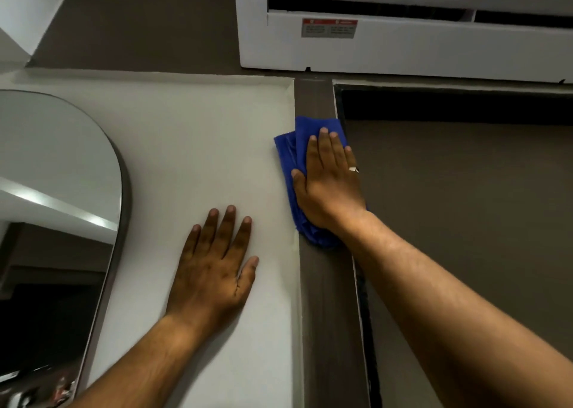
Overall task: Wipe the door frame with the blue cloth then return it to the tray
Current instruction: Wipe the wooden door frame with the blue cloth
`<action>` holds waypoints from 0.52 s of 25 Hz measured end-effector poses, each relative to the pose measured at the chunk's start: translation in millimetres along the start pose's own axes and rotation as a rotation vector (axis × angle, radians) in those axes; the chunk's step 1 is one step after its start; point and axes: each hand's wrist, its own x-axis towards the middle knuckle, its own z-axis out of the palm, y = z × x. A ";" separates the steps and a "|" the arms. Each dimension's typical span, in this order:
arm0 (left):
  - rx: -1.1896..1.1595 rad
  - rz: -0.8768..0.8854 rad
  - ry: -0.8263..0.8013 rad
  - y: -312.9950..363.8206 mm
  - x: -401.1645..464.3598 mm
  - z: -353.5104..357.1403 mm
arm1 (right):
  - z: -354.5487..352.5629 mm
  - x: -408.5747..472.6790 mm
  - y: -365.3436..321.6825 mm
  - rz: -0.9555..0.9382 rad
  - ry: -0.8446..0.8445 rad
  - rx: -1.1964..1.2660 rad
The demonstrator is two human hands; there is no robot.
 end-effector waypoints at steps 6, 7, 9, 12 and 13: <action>0.010 -0.010 -0.009 1.4 -0.6 -3.0 | 7.1 -115.2 12.0 -0.280 -0.023 -0.032; 0.008 -0.013 -0.008 3.0 -1.6 -3.2 | 4.7 -117.7 18.4 -0.305 -0.052 -0.048; 0.013 -0.007 -0.026 4.5 -2.3 -2.6 | -1.1 -93.6 24.7 -0.274 -0.078 -0.084; 0.012 -0.019 -0.022 1.1 -4.8 1.0 | -12.6 -26.4 27.1 -0.149 -0.061 -0.001; 0.017 -0.018 -0.023 0.3 -5.9 2.3 | -12.6 -13.3 28.6 -0.117 -0.054 -0.008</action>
